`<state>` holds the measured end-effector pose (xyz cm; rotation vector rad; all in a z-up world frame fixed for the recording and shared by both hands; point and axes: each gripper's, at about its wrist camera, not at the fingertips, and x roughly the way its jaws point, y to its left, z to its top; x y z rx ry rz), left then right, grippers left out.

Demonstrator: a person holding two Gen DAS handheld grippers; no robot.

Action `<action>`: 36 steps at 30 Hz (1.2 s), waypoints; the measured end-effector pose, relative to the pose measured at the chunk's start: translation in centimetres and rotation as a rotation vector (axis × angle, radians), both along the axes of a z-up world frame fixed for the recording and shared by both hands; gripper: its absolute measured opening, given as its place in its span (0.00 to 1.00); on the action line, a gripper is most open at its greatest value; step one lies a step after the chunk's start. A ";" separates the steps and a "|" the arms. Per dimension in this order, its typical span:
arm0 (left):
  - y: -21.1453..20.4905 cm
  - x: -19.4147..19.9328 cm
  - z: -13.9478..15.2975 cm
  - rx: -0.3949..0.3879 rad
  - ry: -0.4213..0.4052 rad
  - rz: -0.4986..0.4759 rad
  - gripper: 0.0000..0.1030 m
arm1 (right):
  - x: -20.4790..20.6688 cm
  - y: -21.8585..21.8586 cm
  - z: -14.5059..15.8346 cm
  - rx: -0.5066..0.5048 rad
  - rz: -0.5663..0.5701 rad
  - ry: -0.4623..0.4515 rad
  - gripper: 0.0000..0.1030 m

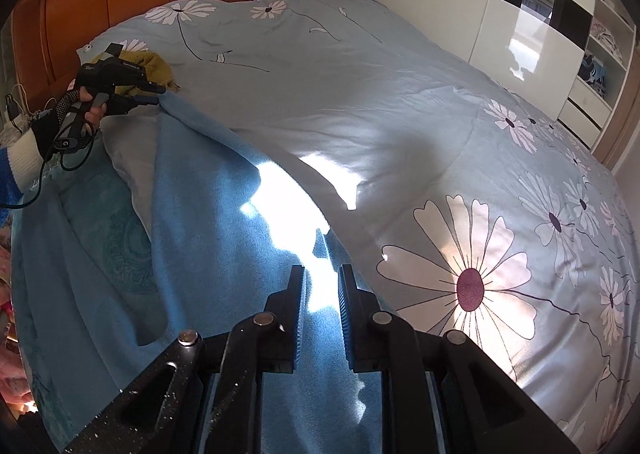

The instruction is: Fold clothes

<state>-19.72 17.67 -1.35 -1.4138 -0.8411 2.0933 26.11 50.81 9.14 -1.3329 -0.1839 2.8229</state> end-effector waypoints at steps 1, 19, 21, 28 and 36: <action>0.2 0.1 0.1 -0.003 0.000 -0.002 0.25 | 0.0 0.0 -0.1 0.002 0.001 -0.003 0.16; 10.1 -5.0 2.5 0.099 -0.069 0.031 0.50 | 0.8 2.1 -2.0 -0.016 -0.063 -0.044 0.16; 7.7 -3.1 2.5 0.098 -0.050 0.031 0.50 | 1.5 2.3 -1.9 -0.006 -0.076 -0.046 0.16; 4.8 0.3 3.0 -0.125 0.027 -0.012 0.55 | 6.1 3.7 -0.1 -0.026 -0.165 0.004 0.29; 4.9 2.6 2.0 -0.232 0.037 0.054 0.29 | 13.4 5.9 -0.5 -0.110 -0.359 -0.029 0.32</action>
